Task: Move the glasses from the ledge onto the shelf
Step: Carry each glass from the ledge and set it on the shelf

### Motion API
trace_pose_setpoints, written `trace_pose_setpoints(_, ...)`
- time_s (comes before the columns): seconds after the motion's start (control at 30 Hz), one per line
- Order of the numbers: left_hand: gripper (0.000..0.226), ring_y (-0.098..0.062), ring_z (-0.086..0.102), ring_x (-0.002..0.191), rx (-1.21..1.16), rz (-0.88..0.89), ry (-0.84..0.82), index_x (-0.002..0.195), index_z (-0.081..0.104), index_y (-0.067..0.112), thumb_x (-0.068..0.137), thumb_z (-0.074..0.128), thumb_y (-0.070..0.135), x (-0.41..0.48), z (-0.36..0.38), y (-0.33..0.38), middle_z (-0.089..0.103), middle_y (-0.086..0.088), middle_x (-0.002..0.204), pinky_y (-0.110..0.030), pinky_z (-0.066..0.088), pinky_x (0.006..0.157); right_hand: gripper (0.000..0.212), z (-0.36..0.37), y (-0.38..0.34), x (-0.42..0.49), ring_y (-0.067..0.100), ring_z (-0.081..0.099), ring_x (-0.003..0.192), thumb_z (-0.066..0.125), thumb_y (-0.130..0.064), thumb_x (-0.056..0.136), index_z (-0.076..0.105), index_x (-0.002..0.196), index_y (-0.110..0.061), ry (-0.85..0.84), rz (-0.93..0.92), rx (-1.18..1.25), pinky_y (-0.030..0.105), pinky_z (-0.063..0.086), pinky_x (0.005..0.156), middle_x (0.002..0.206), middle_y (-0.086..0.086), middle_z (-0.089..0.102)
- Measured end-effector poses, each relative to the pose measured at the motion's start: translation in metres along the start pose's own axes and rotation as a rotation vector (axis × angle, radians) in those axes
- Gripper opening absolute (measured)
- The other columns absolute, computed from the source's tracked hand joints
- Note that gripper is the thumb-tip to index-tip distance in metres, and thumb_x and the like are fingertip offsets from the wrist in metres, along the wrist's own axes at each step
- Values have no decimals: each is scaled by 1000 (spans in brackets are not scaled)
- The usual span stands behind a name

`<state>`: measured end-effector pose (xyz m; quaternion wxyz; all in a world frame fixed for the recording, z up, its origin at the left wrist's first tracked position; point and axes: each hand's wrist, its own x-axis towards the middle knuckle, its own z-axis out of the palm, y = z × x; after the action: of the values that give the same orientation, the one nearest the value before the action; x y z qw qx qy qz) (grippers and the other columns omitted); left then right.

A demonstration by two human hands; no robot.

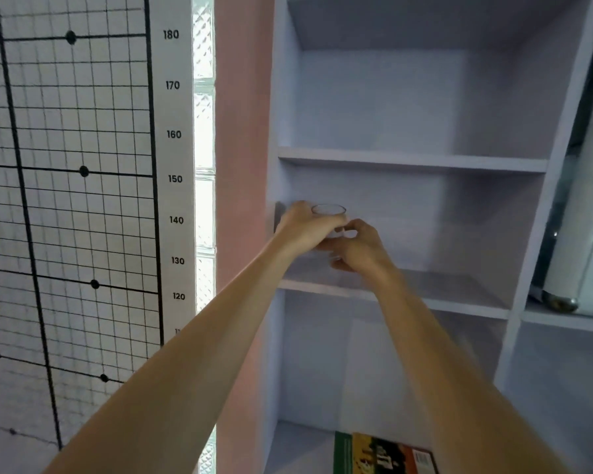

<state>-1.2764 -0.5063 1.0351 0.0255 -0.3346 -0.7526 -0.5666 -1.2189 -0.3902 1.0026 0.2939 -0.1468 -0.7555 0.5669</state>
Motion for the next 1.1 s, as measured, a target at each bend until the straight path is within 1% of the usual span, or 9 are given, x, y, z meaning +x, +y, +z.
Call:
trace_pose_setpoints(0.1,22,-1,74,66,-15,-3,41,84,81,23,84,71,43,0,2,-3,79,12,74,-31,60,70,55,9,3,19,22,68,91,87,-36,65,66,113,-19,72,-7,-143,44,60,90,113,8,75)
trace_pose_setpoints(0.2,29,-19,74,88,-9,-33,99,81,79,27,88,63,50,2,-1,-9,79,5,85,-41,60,88,57,14,7,39,21,60,84,89,-37,68,71,118,-17,98,22,-227,39,55,81,113,7,76)
trace_pose_setpoints(0.33,74,-35,63,116,68,-165,102,132,67,14,94,39,71,9,-10,-13,68,-14,128,-41,49,99,62,24,12,54,22,71,109,90,-41,66,74,120,-17,111,-13,-332,39,57,97,119,4,77)
trace_pose_setpoints(0.5,108,-32,51,137,-109,-223,2,153,46,17,76,29,91,12,-12,-4,50,-6,154,-55,37,118,51,44,14,63,25,71,110,76,-50,74,78,114,-17,25,-69,-467,36,57,93,118,3,78)
trace_pose_setpoints(0.6,106,-29,60,120,-100,-227,30,144,52,17,74,28,93,15,-13,-7,63,-1,129,-54,42,114,39,51,19,68,30,70,109,75,-39,79,79,108,-13,52,-89,-443,37,56,90,113,9,78)
trace_pose_setpoints(0.67,84,-20,62,94,-89,-219,51,102,59,18,76,27,92,17,-12,-10,60,6,94,-52,46,108,40,54,23,69,30,71,107,76,-35,78,78,109,-10,51,-64,-422,34,54,85,112,11,78)
trace_pose_setpoints(0.8,59,-15,55,71,-90,-183,78,67,37,31,83,29,88,19,-8,-11,52,6,74,-47,50,93,42,56,26,69,30,71,105,79,-34,74,78,109,-10,51,-42,-386,39,58,89,112,11,78)
trace_pose_setpoints(0.9,53,-19,54,69,-59,-167,99,67,27,35,87,31,85,19,-6,-13,51,3,72,-46,51,91,44,54,28,69,30,70,107,80,-35,72,77,110,-13,73,-38,-364,36,55,84,115,10,76)
trace_pose_setpoints(1.1,78,-14,54,80,-6,-184,52,102,60,19,88,25,87,21,-6,-21,52,3,84,-43,45,92,45,55,26,67,24,68,96,76,-36,76,74,114,-13,46,-43,-392,31,49,76,112,7,76)
